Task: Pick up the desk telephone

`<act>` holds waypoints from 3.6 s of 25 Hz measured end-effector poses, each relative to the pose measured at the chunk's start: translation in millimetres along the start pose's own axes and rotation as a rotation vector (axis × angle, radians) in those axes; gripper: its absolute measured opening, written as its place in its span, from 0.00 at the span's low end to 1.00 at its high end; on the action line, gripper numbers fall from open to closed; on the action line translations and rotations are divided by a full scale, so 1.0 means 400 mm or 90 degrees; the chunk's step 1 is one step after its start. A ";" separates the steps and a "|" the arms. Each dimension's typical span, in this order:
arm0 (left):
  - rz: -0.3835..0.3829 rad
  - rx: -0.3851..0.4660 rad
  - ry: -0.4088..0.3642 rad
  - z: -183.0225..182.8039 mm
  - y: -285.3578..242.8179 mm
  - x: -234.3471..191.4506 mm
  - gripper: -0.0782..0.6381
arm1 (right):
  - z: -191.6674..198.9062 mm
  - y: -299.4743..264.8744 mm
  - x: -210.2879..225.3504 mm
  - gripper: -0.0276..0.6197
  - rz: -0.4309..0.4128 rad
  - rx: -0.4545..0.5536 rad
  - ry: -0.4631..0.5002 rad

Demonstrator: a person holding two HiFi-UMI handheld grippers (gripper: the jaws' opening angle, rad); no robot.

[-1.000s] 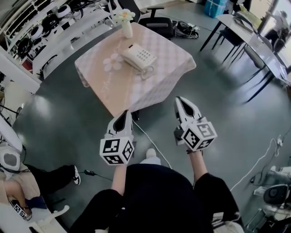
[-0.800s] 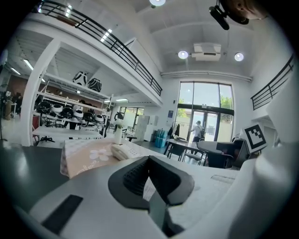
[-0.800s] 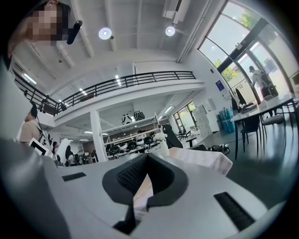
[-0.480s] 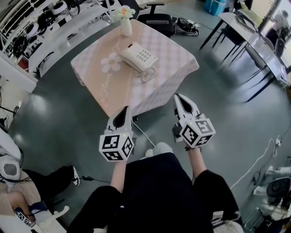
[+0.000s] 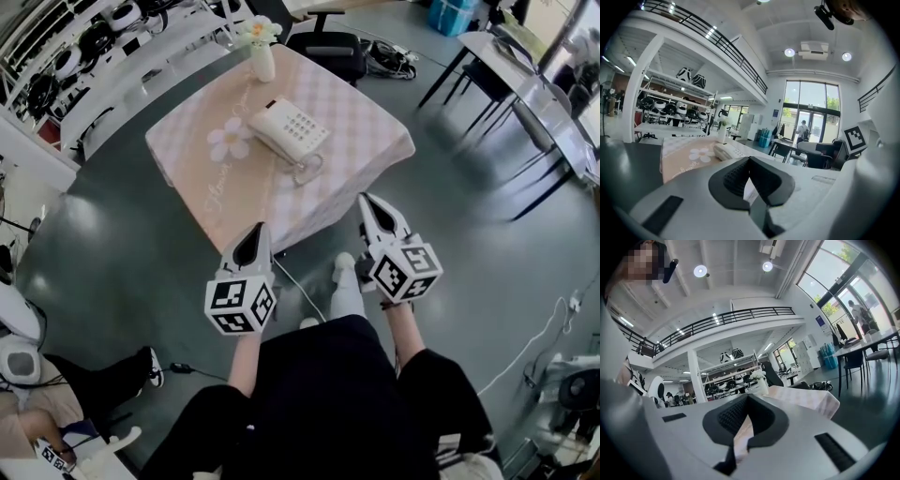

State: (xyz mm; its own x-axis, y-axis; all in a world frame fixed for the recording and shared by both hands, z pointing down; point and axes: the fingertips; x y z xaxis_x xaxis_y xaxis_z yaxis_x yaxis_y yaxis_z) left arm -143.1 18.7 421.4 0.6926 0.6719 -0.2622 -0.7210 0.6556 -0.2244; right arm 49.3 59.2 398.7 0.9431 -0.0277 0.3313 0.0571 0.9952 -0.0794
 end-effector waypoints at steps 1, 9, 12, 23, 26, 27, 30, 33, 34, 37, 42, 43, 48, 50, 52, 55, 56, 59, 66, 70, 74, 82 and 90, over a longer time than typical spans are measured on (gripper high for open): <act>-0.003 -0.001 0.001 -0.002 -0.018 -0.001 0.11 | -0.003 -0.016 0.015 0.03 -0.002 -0.002 -0.002; -0.061 -0.004 0.029 -0.020 -0.196 -0.048 0.11 | -0.025 -0.210 0.123 0.03 -0.048 -0.039 -0.008; -0.088 -0.010 0.058 -0.030 -0.266 -0.067 0.11 | -0.039 -0.294 0.156 0.03 -0.076 -0.062 -0.005; -0.182 -0.033 0.129 -0.045 -0.439 -0.114 0.11 | -0.050 -0.531 0.241 0.03 -0.173 -0.148 -0.008; -0.200 -0.044 0.149 -0.030 -0.473 -0.128 0.11 | -0.036 -0.580 0.256 0.03 -0.194 -0.169 -0.006; -0.204 -0.050 0.157 -0.024 -0.483 -0.131 0.11 | -0.031 -0.595 0.262 0.03 -0.201 -0.176 -0.005; -0.214 -0.052 0.190 -0.016 -0.510 -0.141 0.11 | -0.017 -0.637 0.278 0.03 -0.219 -0.197 -0.002; -0.235 -0.044 0.217 -0.012 -0.530 -0.155 0.11 | 0.002 -0.676 0.296 0.03 -0.238 -0.224 0.005; -0.243 -0.042 0.224 -0.010 -0.536 -0.160 0.11 | 0.010 -0.690 0.302 0.03 -0.243 -0.234 0.007; -0.266 -0.042 0.241 0.000 -0.557 -0.177 0.11 | 0.037 -0.731 0.319 0.03 -0.258 -0.260 0.017; -0.287 -0.048 0.268 0.017 -0.580 -0.193 0.11 | 0.071 -0.782 0.318 0.03 -0.287 -0.291 0.016; -0.289 -0.048 0.273 0.021 -0.584 -0.197 0.11 | 0.076 -0.791 0.316 0.03 -0.291 -0.293 0.015; -0.297 -0.045 0.292 0.031 -0.596 -0.229 0.11 | 0.105 -0.841 0.309 0.03 -0.302 -0.306 0.011; -0.291 -0.044 0.310 0.032 -0.603 -0.240 0.11 | 0.114 -0.859 0.307 0.03 -0.303 -0.317 0.007; -0.286 -0.049 0.327 0.039 -0.613 -0.251 0.12 | 0.127 -0.877 0.307 0.03 -0.301 -0.331 -0.003; -0.285 -0.055 0.347 0.047 -0.628 -0.277 0.17 | 0.149 -0.907 0.300 0.04 -0.304 -0.356 -0.029; -0.286 -0.055 0.352 0.049 -0.633 -0.284 0.18 | 0.158 -0.913 0.297 0.04 -0.309 -0.365 -0.031; -0.290 -0.053 0.366 0.057 -0.655 -0.309 0.25 | 0.182 -0.940 0.291 0.04 -0.322 -0.388 -0.028; -0.276 -0.042 0.419 0.083 -0.696 -0.342 0.43 | 0.227 -1.001 0.290 0.18 -0.320 -0.429 -0.048; -0.260 -0.044 0.445 0.099 -0.717 -0.355 0.51 | 0.252 -1.030 0.280 0.27 -0.321 -0.458 -0.077; -0.244 -0.055 0.468 0.117 -0.739 -0.362 0.55 | 0.273 -1.047 0.271 0.33 -0.320 -0.483 -0.094; -0.228 -0.068 0.515 0.144 -0.768 -0.377 0.55 | 0.320 -1.060 0.273 0.39 -0.308 -0.546 -0.135; -0.188 -0.068 0.555 0.151 -0.790 -0.377 0.55 | 0.348 -1.057 0.277 0.39 -0.320 -0.601 -0.170</act>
State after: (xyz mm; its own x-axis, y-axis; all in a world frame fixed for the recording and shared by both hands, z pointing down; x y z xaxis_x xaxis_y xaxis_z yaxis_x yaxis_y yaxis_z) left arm -18.4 -269.1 588.4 0.6194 -0.0422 -0.7840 -0.5455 0.6949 -0.4684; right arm 84.0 -351.4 599.9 0.6476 -0.2742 0.7109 0.7488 0.4016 -0.5273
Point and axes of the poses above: the fingertips, and each gripper's own axes: y backward along the fingers, x to its right, z out of its underside, and after that the axes turned 2 degrees about z, right-handed
